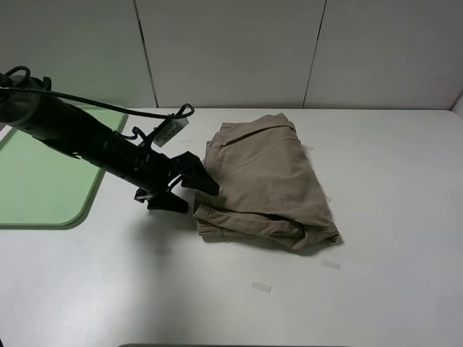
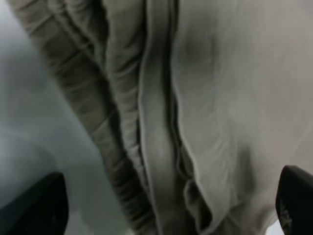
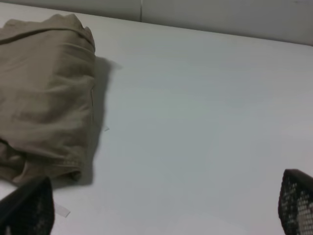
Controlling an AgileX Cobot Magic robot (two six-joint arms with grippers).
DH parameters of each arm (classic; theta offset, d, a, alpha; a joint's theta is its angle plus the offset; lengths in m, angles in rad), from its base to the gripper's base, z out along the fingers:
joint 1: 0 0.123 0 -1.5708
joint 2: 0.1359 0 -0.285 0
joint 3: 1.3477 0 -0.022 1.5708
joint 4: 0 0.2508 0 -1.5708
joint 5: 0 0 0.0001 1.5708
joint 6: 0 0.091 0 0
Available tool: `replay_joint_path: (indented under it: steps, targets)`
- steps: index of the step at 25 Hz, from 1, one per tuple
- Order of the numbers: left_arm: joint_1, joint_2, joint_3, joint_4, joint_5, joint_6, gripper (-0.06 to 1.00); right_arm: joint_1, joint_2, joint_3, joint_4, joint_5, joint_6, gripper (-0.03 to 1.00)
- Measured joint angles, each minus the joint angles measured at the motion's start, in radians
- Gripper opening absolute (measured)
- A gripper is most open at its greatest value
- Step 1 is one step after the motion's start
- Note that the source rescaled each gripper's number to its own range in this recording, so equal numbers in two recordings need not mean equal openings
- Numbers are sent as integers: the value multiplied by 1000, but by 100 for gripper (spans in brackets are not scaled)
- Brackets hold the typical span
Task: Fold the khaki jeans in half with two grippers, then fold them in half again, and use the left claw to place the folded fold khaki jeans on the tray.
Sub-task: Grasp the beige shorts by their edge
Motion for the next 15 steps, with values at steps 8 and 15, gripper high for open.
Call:
replay_joint_path:
  steps: [8, 15]
  targets:
    - [-23, -5, -2, 10, -34, -27, 87, 0, 0, 0, 0, 0, 0, 100]
    - [-79, -7, -8, -35, -108, -25, 87, 0, 0, 0, 0, 0, 0, 100]
